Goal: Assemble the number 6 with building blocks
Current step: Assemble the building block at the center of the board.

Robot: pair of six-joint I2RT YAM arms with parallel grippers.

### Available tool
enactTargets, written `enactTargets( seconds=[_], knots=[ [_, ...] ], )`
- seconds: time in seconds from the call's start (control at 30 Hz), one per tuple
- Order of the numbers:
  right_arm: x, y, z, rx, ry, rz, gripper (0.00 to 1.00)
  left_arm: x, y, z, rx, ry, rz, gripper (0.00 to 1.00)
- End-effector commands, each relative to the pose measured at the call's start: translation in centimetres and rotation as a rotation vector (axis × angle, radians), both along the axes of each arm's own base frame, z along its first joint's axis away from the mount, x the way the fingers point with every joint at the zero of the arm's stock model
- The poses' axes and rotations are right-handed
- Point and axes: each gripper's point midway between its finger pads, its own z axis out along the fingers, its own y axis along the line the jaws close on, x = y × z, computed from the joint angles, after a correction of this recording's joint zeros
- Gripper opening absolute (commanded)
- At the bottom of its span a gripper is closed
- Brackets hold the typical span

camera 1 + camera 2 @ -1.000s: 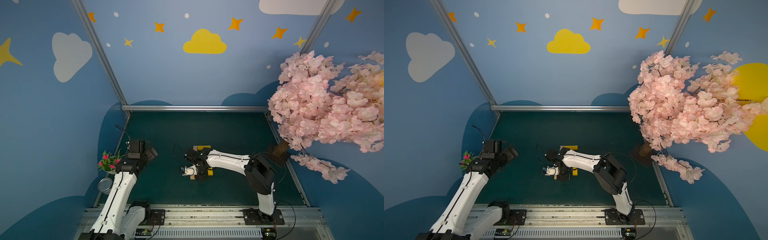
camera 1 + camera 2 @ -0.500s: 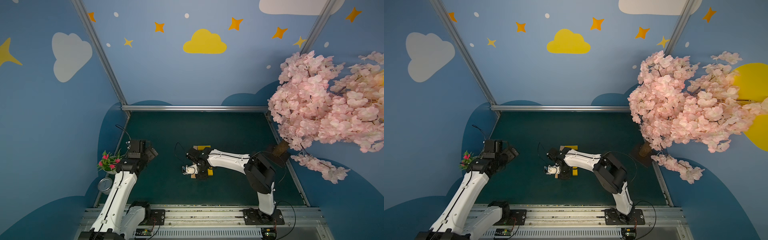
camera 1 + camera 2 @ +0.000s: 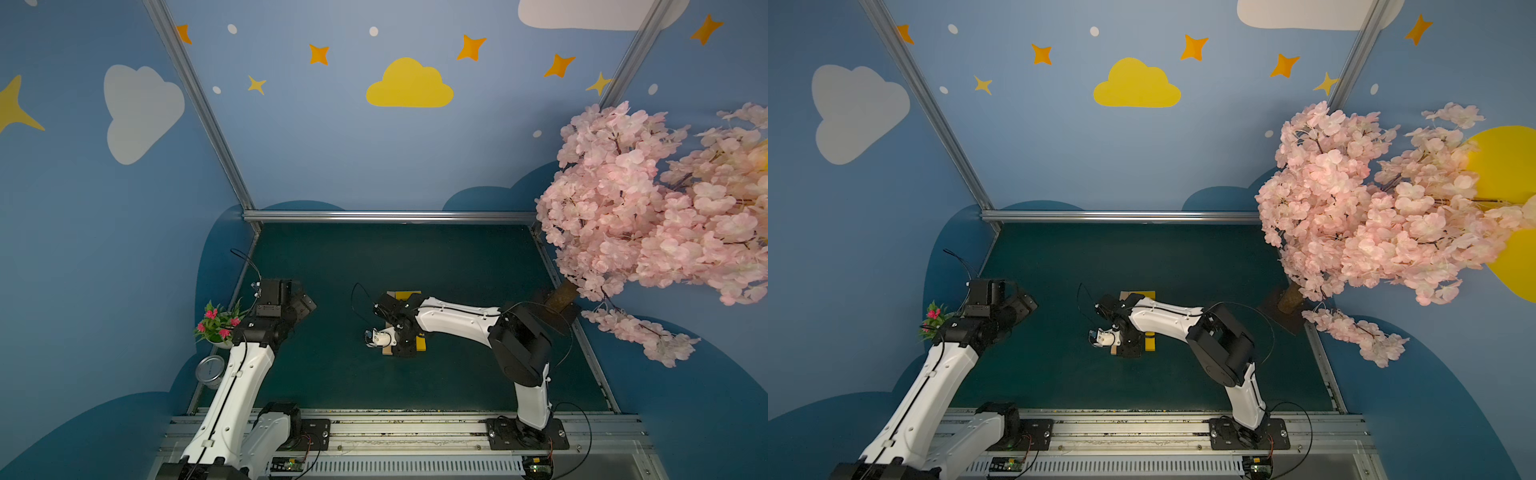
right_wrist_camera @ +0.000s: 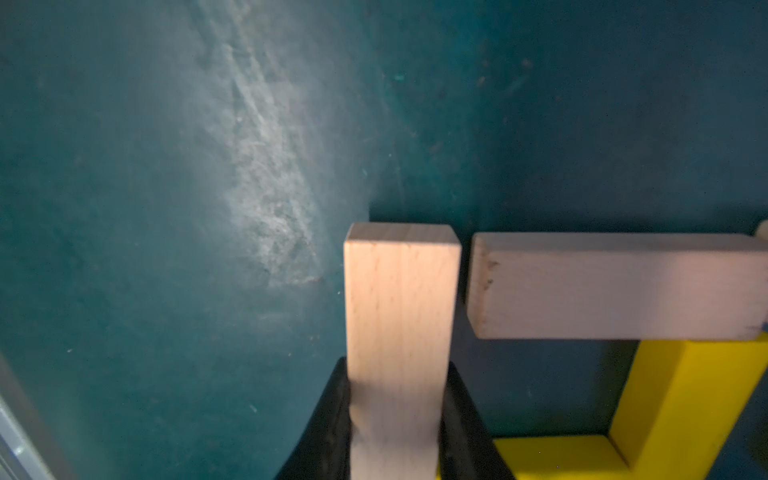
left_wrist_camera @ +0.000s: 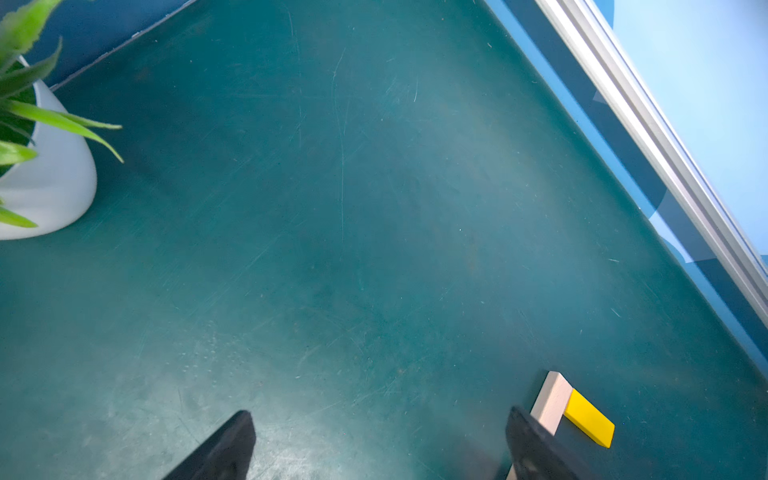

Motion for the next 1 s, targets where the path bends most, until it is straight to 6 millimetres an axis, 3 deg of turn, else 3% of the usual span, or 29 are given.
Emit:
enactTargets(
  seconds=[0.0,0.97],
  knots=[
    [0.0,-0.3,0.1,0.0,0.003,0.008,0.0,0.0,0.1,-0.4,0.007,0.006,0.005,0.95],
    [0.4,-1.2,-1.1,-0.024,0.019,-0.011,0.0,0.0,0.2,-0.5,0.009,0.001,0.014,0.95]
  ],
)
